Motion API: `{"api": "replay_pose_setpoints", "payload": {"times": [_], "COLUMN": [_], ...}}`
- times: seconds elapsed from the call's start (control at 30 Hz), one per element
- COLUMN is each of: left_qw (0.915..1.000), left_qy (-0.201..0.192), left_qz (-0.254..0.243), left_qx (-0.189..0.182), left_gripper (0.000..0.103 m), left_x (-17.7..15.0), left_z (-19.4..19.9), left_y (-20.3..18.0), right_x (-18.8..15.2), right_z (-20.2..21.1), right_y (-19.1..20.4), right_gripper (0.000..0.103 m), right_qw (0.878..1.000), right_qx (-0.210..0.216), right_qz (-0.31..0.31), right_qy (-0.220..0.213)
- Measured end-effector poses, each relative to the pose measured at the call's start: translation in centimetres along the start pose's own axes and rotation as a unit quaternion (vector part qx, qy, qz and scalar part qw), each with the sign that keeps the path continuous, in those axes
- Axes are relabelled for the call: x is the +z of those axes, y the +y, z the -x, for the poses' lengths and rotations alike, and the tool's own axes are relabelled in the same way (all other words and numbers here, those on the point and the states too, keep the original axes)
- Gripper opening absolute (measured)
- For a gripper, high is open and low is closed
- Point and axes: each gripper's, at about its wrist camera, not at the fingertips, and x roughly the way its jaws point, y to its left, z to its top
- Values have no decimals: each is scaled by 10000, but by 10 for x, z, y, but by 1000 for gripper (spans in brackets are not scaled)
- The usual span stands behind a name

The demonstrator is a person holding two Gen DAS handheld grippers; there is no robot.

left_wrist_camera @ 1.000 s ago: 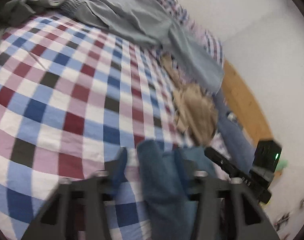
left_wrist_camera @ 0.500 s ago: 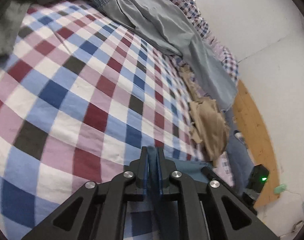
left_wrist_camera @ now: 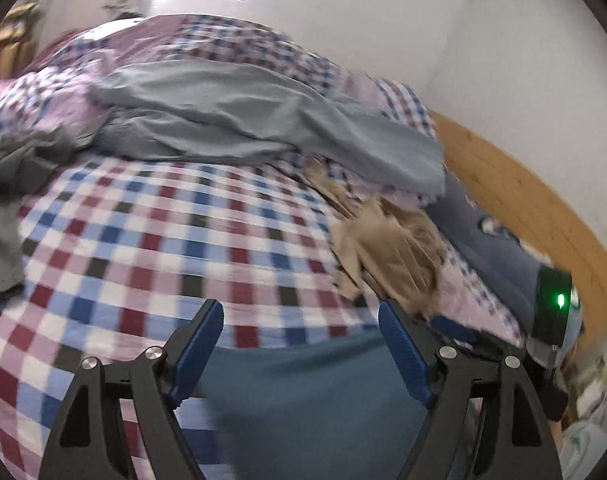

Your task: Fold clothes

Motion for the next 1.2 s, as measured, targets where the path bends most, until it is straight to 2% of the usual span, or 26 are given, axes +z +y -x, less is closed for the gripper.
{"api": "replay_pose_setpoints", "payload": {"times": [0.1, 0.27, 0.47, 1.2], "left_qw": [9971, 9897, 9900, 9880], "left_qy": [377, 1047, 1006, 869], "left_qz": [-559, -694, -735, -991], "left_qx": [351, 682, 659, 808], "left_gripper": [83, 83, 86, 87], "left_x": [-11, -32, -38, -44], "left_z": [-19, -54, -59, -57], "left_y": [-16, -12, -10, -13], "right_x": [-3, -8, -17, -22], "right_z": [-14, -34, -43, -48], "right_y": [-1, -4, 8, 3], "right_gripper": [71, 74, 78, 80], "right_qw": [9997, 9979, 9962, 9954], "right_qx": [30, 57, -232, -354], "right_qz": [39, 73, 459, 562], "right_qy": [258, 642, 698, 695]}}
